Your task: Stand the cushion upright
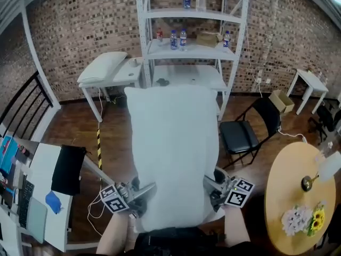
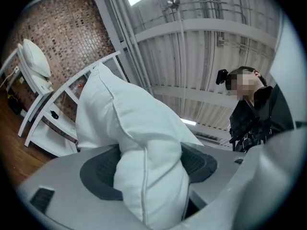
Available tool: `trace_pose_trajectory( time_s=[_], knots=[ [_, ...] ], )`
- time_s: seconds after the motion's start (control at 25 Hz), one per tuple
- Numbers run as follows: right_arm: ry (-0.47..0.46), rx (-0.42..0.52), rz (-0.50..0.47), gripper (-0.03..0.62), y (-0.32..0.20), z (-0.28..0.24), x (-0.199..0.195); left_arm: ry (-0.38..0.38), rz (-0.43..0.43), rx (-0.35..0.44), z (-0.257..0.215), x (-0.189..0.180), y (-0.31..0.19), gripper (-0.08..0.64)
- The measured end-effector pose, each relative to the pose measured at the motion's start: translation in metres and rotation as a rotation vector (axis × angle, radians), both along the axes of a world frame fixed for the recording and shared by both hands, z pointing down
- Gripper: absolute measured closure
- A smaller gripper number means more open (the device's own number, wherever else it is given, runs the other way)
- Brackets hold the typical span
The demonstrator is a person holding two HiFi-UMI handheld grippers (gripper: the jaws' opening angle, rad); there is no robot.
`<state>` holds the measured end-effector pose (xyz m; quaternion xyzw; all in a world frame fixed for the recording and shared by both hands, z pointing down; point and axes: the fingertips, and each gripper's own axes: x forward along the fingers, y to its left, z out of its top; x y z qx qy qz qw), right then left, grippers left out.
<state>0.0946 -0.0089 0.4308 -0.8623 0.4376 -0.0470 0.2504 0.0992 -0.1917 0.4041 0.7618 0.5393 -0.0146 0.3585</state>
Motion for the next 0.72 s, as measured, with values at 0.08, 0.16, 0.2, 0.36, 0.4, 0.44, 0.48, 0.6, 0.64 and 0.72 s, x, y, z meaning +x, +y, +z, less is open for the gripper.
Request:
trace_pose_trajectory(
  time_s=[0.08, 0.16, 0.2, 0.36, 0.4, 0.44, 0.48, 0.6, 0.64, 0.72],
  knots=[
    [-0.008, 0.001, 0.045, 0.328, 0.016, 0.003, 0.004, -0.004, 0.048, -0.009, 0.004, 0.012, 0.016, 0.219],
    [-0.021, -0.001, 0.092, 0.328, 0.035, 0.006, 0.013, -0.011, 0.095, -0.013, 0.007, 0.030, 0.035, 0.219],
    [-0.027, 0.000, 0.112, 0.328, 0.043, 0.007, 0.020, -0.012, 0.115, -0.012, 0.007, 0.041, 0.044, 0.219],
    [-0.045, 0.022, 0.171, 0.328, 0.062, 0.010, 0.059, 0.001, 0.181, 0.003, 0.005, 0.094, 0.065, 0.221],
    [-0.047, 0.026, 0.180, 0.328, 0.062, 0.010, 0.072, 0.006, 0.194, 0.009, 0.003, 0.109, 0.066, 0.221],
    [-0.046, 0.026, 0.185, 0.328, 0.062, 0.008, 0.085, 0.013, 0.206, 0.014, 0.001, 0.123, 0.066, 0.221],
    [-0.042, 0.023, 0.188, 0.328, 0.061, 0.006, 0.099, 0.021, 0.216, 0.017, -0.002, 0.137, 0.065, 0.220],
    [-0.024, 0.003, 0.193, 0.328, 0.053, -0.003, 0.139, 0.039, 0.230, 0.004, -0.007, 0.178, 0.058, 0.219],
    [-0.019, -0.002, 0.195, 0.328, 0.049, -0.005, 0.152, 0.042, 0.232, -0.003, -0.009, 0.190, 0.054, 0.219],
    [-0.013, -0.011, 0.198, 0.328, 0.042, -0.008, 0.176, 0.042, 0.236, -0.014, -0.010, 0.215, 0.047, 0.219]
  ],
)
